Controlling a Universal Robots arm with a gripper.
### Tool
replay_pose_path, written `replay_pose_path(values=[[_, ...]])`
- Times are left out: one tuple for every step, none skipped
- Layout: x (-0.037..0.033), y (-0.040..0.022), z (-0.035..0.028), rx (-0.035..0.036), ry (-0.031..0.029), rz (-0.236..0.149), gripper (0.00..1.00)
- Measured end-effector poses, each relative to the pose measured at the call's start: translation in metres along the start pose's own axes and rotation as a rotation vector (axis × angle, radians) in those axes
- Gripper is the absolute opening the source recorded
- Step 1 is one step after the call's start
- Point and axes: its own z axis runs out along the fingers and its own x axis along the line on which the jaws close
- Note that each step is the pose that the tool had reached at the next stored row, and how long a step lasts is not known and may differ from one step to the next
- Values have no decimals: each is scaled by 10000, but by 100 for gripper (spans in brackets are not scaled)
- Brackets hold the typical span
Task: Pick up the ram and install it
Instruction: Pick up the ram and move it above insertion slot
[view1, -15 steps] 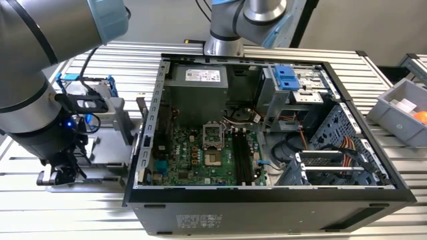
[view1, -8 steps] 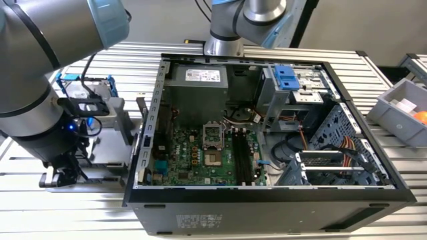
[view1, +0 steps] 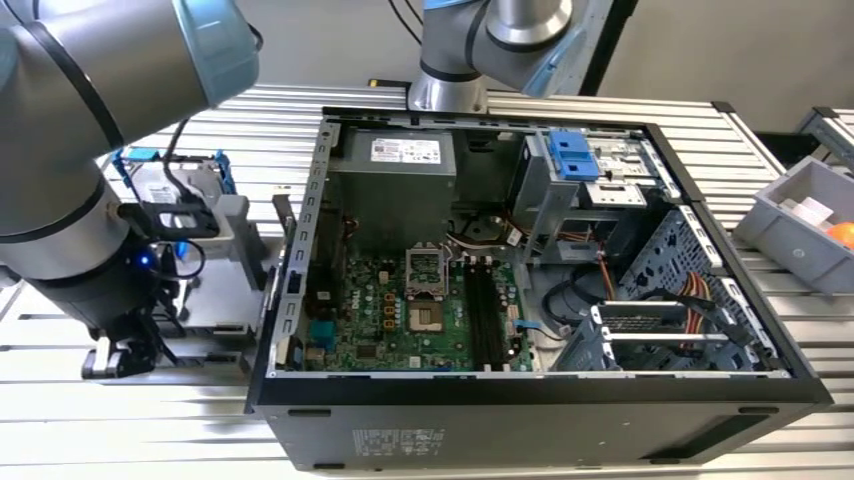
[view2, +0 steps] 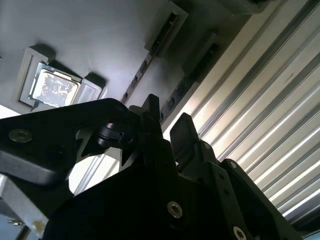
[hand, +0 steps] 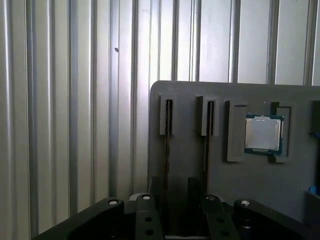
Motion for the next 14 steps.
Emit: replay_pose_path(values=[[0, 1, 9, 0, 1, 2, 100], [0, 2, 20, 0, 0, 4, 100], [1, 2, 31, 1, -1, 5, 100], [1, 3, 40, 1, -1, 7, 100], [1, 3, 50, 0, 1, 8, 100], [2, 4, 60, 0, 1, 10, 100], [2, 4, 72, 0, 3, 11, 100], [2, 4, 83, 0, 3, 10, 100], [3, 4, 95, 0, 3, 11, 100], [3, 4, 107, 0, 3, 10, 100], [4, 4, 118, 1, 3, 11, 100], [5, 4, 128, 1, 3, 11, 100], [6, 5, 136, 0, 4, 13, 100], [6, 5, 146, 1, 3, 14, 100]])
